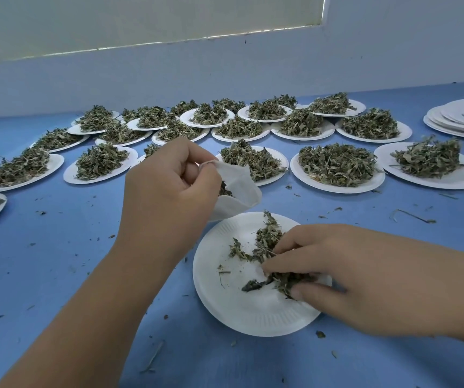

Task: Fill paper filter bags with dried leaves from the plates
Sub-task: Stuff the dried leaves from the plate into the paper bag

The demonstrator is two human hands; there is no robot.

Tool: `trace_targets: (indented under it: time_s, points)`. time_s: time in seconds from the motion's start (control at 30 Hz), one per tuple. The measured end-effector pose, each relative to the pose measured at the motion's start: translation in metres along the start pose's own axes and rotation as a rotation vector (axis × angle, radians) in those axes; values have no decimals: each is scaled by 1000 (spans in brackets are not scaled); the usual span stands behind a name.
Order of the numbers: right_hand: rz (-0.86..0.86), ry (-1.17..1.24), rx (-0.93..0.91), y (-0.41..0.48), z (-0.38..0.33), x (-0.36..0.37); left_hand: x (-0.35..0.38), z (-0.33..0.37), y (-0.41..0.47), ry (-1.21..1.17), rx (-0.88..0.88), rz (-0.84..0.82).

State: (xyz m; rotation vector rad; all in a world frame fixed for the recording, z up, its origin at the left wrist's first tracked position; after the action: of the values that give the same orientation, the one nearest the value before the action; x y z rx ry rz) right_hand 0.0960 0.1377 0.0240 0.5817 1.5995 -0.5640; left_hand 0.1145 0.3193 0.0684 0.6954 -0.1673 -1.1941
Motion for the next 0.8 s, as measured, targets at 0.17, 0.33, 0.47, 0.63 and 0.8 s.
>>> trace_targets:
  time_s: [0.17,0.33,0.47,0.63,0.8]
  points:
    - [33,-87,71,5,1,12,2,1,-1,5,10,-11]
    - [-37,-185,60,8,-9,9,1,1,-1,10,22,-4]
    - [-38,-185,75,8,-15,6,-1,1,-1,33,49,4]
    - [40,-107,61,7,-12,2,0,-1,-1,42,43,-3]
    - [151,68,61,6,-1,-8,1,0,-2,32,33,-8]
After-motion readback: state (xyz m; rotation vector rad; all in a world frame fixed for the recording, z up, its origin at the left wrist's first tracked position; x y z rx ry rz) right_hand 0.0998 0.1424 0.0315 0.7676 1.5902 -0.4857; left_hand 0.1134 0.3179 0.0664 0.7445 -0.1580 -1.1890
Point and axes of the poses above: each hand's wrist, its own y-axis towards the middle knuckle, its own x-axis out of the palm, z = x × y, the point moved 5 cm from there along y, towards the middle knuckle, and after that the axes turned 13 degrees about -y, right-handed, at the moved point
